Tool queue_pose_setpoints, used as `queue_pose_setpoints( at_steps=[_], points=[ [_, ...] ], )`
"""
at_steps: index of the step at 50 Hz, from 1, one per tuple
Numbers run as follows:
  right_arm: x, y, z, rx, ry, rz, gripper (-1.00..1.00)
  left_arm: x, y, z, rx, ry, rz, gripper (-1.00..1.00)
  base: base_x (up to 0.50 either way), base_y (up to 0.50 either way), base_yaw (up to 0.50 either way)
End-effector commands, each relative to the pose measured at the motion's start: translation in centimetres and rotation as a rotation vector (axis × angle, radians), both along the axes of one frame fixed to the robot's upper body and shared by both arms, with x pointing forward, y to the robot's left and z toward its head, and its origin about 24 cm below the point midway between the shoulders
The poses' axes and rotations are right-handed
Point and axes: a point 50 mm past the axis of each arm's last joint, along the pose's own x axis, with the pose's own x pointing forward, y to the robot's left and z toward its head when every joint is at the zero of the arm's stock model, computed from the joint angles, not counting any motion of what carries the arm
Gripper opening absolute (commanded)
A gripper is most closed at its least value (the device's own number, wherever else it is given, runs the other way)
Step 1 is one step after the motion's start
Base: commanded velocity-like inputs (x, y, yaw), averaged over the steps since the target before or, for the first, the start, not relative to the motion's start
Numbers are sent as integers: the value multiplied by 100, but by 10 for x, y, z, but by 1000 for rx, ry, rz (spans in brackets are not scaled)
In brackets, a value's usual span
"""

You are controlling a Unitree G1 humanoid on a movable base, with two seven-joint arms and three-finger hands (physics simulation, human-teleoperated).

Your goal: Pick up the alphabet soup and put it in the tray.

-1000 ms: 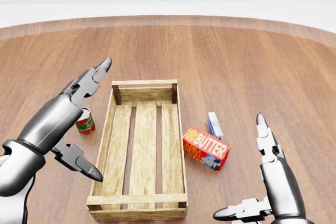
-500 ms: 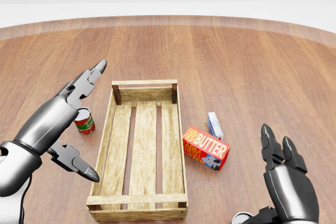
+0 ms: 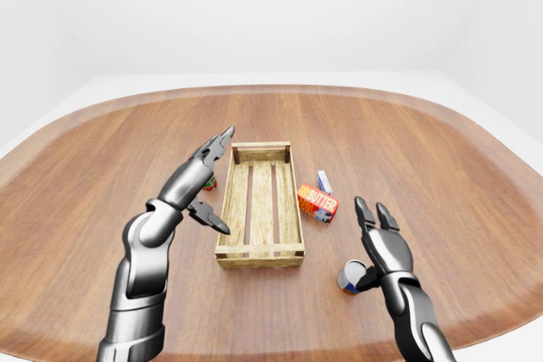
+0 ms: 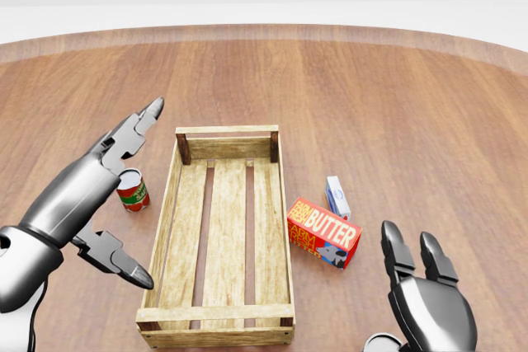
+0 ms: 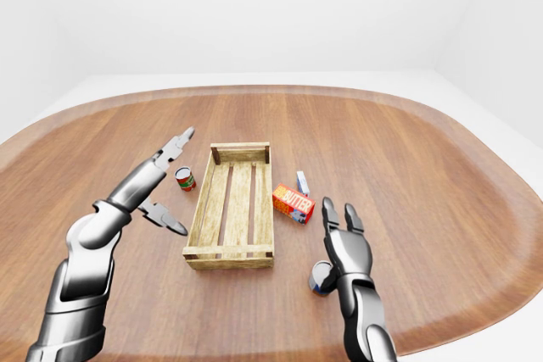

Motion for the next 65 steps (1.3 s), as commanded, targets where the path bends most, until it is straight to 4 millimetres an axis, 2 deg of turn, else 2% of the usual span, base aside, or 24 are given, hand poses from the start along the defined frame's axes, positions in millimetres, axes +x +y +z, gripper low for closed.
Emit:
queue_pose_setpoints(
  at_steps=[1, 19, 50, 58, 59, 65],
  points=[
    [-1, 11, -18, -71, 58, 59, 100, 0, 1, -1, -2, 2, 4, 100, 0, 0, 0],
    [-8, 19, -47, -154, 162, 119, 100, 0, 4, -6, -8, 19, 21, 100, 0, 0, 0],
    [0, 8, -68, -162, 229, 109, 100, 0, 5, -10, -5, 33, 27, 100, 0, 0, 0],
    [2, 13, -72, -163, 222, 114, 100, 1, 4, -12, -5, 40, 28, 100, 0, 0, 0],
    [-3, 15, -78, -174, 310, 152, 100, 2, 4, -12, -5, 40, 28, 100, 0, 0, 0],
    [-3, 20, -79, -157, 287, 171, 100, 2, 5, -13, -6, 44, 31, 100, 0, 0, 0]
  ],
)
